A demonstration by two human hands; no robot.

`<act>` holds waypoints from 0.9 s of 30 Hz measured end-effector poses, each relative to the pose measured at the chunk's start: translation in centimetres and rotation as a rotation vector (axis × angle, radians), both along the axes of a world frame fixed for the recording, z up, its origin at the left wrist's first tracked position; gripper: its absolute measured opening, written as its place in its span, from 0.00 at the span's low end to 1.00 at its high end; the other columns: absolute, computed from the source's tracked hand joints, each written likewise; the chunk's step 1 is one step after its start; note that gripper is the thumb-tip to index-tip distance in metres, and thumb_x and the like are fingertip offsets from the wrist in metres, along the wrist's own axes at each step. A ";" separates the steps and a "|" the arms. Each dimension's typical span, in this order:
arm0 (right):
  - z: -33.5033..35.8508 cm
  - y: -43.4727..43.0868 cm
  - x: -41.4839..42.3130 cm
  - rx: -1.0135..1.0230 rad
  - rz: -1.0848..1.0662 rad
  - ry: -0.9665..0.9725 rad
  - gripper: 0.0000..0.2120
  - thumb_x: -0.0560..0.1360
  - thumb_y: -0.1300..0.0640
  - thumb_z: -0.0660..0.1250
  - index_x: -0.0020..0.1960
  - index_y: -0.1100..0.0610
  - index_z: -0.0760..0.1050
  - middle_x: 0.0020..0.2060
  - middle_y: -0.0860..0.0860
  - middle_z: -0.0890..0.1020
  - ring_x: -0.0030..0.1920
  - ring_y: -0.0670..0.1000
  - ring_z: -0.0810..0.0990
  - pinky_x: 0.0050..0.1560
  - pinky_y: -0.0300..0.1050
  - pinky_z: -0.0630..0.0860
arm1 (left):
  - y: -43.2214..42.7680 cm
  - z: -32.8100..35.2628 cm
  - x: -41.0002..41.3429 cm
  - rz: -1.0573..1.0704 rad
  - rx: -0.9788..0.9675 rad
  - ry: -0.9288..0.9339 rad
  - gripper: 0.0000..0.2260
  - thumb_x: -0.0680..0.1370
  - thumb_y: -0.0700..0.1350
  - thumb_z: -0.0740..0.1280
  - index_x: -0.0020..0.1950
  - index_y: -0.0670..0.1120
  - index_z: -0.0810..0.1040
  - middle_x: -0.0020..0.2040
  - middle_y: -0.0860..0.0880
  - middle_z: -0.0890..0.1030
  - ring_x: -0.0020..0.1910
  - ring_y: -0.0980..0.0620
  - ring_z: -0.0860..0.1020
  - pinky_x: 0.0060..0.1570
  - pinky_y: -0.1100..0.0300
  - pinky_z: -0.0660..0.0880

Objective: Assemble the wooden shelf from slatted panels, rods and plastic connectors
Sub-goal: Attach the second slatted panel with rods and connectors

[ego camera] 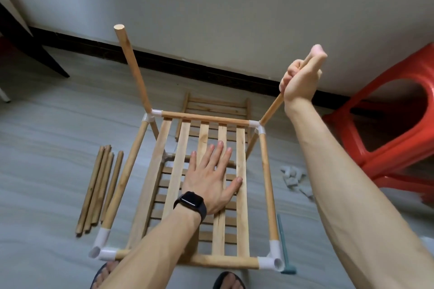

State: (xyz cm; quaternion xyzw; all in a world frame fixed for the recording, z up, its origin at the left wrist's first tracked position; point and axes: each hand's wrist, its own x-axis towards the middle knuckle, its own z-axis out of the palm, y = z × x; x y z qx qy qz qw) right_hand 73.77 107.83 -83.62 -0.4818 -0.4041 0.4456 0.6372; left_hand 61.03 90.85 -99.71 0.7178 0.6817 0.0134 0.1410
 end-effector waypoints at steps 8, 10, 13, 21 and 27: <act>-0.9 1.5 -0.2 -0.063 0.180 -0.100 0.24 0.71 0.35 0.51 0.28 0.53 0.53 0.22 0.49 0.57 0.26 0.51 0.53 0.28 0.42 0.54 | 0.1 -0.3 -0.4 -0.022 -0.011 -0.035 0.34 0.79 0.70 0.41 0.79 0.56 0.31 0.77 0.54 0.28 0.77 0.52 0.30 0.74 0.45 0.29; -0.9 1.3 -0.3 -0.058 0.161 -0.089 0.24 0.71 0.35 0.52 0.29 0.53 0.53 0.23 0.49 0.57 0.26 0.52 0.52 0.28 0.42 0.54 | -0.1 -0.3 -0.4 -0.022 -0.008 -0.030 0.34 0.79 0.70 0.41 0.79 0.56 0.31 0.77 0.54 0.27 0.77 0.52 0.29 0.75 0.43 0.30; -0.5 0.7 -1.0 -0.051 0.129 -0.075 0.26 0.65 0.30 0.55 0.31 0.53 0.52 0.24 0.48 0.57 0.27 0.51 0.53 0.27 0.43 0.53 | -0.2 0.0 -0.3 -0.015 -0.015 -0.051 0.34 0.80 0.69 0.41 0.79 0.56 0.30 0.77 0.54 0.27 0.77 0.52 0.29 0.76 0.43 0.32; -5.7 -4.6 -0.8 -0.159 0.046 -0.674 0.21 0.83 0.40 0.50 0.65 0.53 0.68 0.59 0.54 0.78 0.63 0.55 0.75 0.56 0.45 0.73 | -0.3 -0.2 -0.4 0.067 0.038 -0.150 0.27 0.84 0.58 0.42 0.78 0.53 0.31 0.77 0.54 0.30 0.78 0.52 0.31 0.75 0.50 0.31; -14.6 -12.4 -0.2 -0.094 0.443 -1.697 0.30 0.79 0.41 0.34 0.80 0.43 0.34 0.80 0.48 0.36 0.79 0.50 0.34 0.78 0.60 0.37 | -0.1 -0.2 -0.1 0.208 0.027 -0.103 0.28 0.78 0.54 0.33 0.77 0.51 0.30 0.78 0.50 0.30 0.77 0.50 0.30 0.72 0.47 0.26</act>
